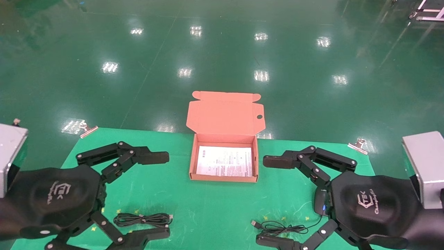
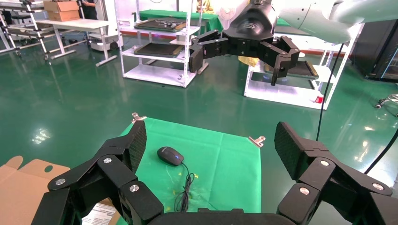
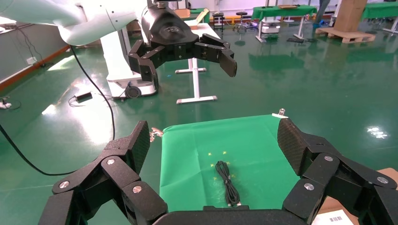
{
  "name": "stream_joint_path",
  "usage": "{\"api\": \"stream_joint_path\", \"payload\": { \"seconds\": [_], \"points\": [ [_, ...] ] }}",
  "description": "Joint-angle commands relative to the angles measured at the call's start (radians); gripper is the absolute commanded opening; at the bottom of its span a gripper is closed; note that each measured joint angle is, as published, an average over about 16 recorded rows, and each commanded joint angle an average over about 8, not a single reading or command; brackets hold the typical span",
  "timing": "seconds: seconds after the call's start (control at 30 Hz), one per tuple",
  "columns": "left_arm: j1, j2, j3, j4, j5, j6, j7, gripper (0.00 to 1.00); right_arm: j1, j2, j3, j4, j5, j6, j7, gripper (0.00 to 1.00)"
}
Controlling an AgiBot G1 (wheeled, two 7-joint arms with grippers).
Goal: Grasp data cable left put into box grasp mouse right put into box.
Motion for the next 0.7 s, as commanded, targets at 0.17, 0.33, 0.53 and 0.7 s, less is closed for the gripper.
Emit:
{"api": "stream_joint_path", "payload": {
  "seconds": [0.17, 0.33, 0.53, 0.7],
  "points": [
    [0.0, 0.0, 0.0, 0.0, 0.0, 0.0, 0.0, 1.0, 0.0, 0.0, 0.0, 0.0, 0.0, 0.0, 0.0, 1.0],
    [0.0, 0.0, 0.0, 0.0, 0.0, 0.0, 0.0, 1.0, 0.0, 0.0, 0.0, 0.0, 0.0, 0.0, 0.0, 1.0],
    [-0.001, 0.002, 0.001, 0.001, 0.002, -0.002, 0.0, 1.0, 0.0, 0.0, 0.0, 0.0, 0.0, 0.0, 0.0, 1.0],
    [-0.01, 0.004, 0.014, -0.001, 0.023, 0.006, -0.003, 1.0, 0.0, 0.006, -0.004, 0.003, -0.018, 0.003, -0.004, 1.0]
  ]
}}
